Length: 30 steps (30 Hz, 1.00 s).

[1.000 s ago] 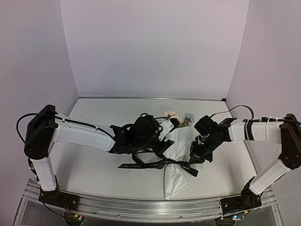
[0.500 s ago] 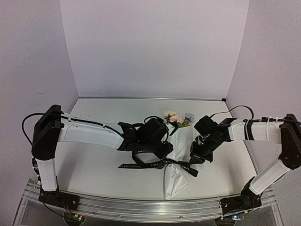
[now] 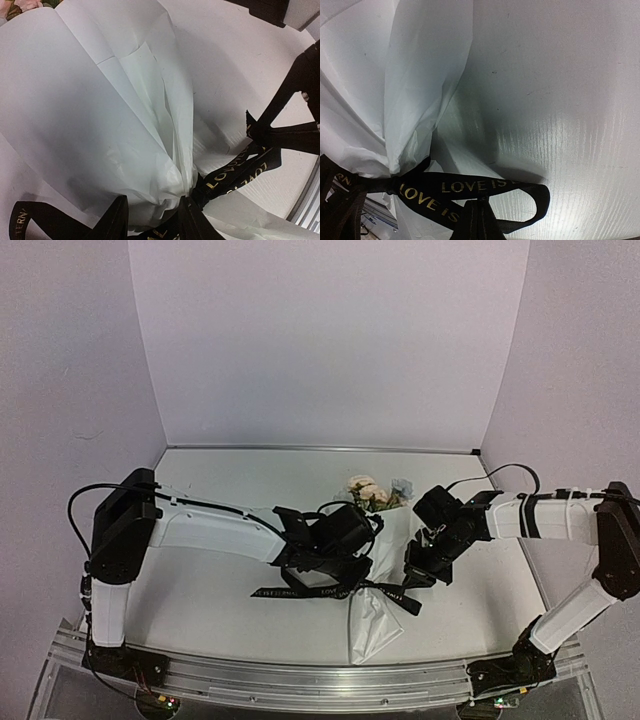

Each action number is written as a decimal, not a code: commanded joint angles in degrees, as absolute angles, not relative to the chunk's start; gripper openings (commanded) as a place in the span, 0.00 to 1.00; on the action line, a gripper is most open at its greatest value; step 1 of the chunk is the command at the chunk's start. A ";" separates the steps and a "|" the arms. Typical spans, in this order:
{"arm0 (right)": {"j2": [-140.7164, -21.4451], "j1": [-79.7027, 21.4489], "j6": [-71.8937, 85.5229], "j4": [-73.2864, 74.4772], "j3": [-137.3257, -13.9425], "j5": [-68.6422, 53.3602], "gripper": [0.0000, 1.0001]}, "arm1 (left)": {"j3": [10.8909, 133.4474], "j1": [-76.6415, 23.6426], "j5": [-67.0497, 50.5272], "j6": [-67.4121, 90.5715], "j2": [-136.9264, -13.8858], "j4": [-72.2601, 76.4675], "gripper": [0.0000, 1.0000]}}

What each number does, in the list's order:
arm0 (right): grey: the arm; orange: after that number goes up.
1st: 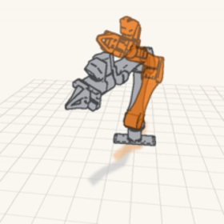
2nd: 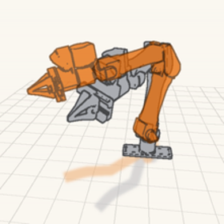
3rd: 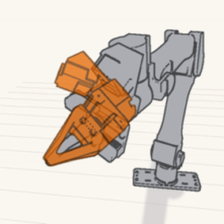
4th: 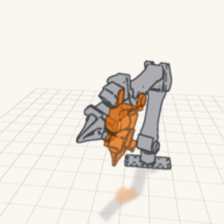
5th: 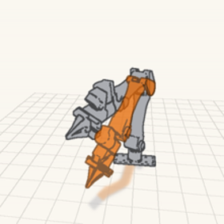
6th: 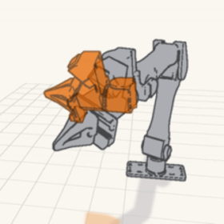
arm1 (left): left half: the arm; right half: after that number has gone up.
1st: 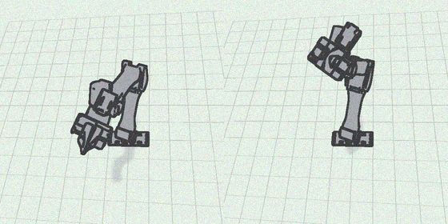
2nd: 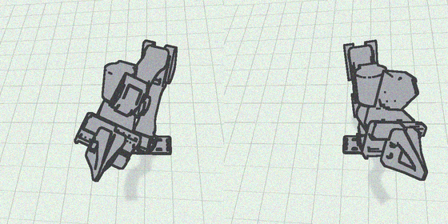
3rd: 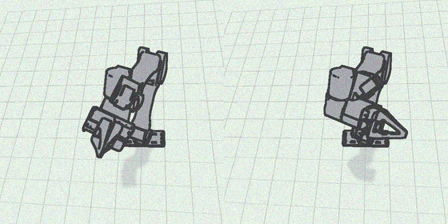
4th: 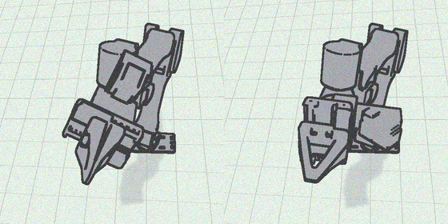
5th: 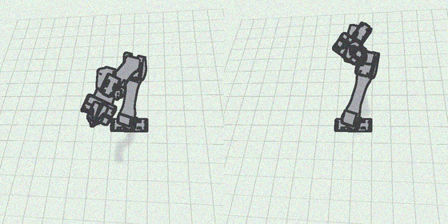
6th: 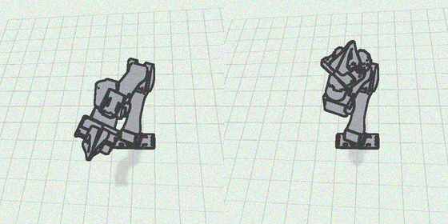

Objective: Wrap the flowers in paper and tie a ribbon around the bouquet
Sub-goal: Adjust the ribbon on the folded bouquet.

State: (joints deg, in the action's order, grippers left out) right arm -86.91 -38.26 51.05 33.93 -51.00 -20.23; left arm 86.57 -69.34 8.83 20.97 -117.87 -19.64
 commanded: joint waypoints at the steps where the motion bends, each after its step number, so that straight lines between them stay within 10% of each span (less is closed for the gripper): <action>1: -87.10 -38.06 50.66 34.79 -52.47 -18.72 0.00 | 90.10 -69.52 10.82 22.37 -119.14 -22.55 0.34; 14: -87.36 -38.06 50.11 34.89 -52.82 -18.11 0.00 | 88.88 -69.40 15.06 22.05 -118.88 -24.26 0.01; 30: -85.24 -32.43 48.17 35.24 -49.88 -17.36 0.00 | 82.40 -68.18 15.37 21.50 -114.18 -22.34 0.00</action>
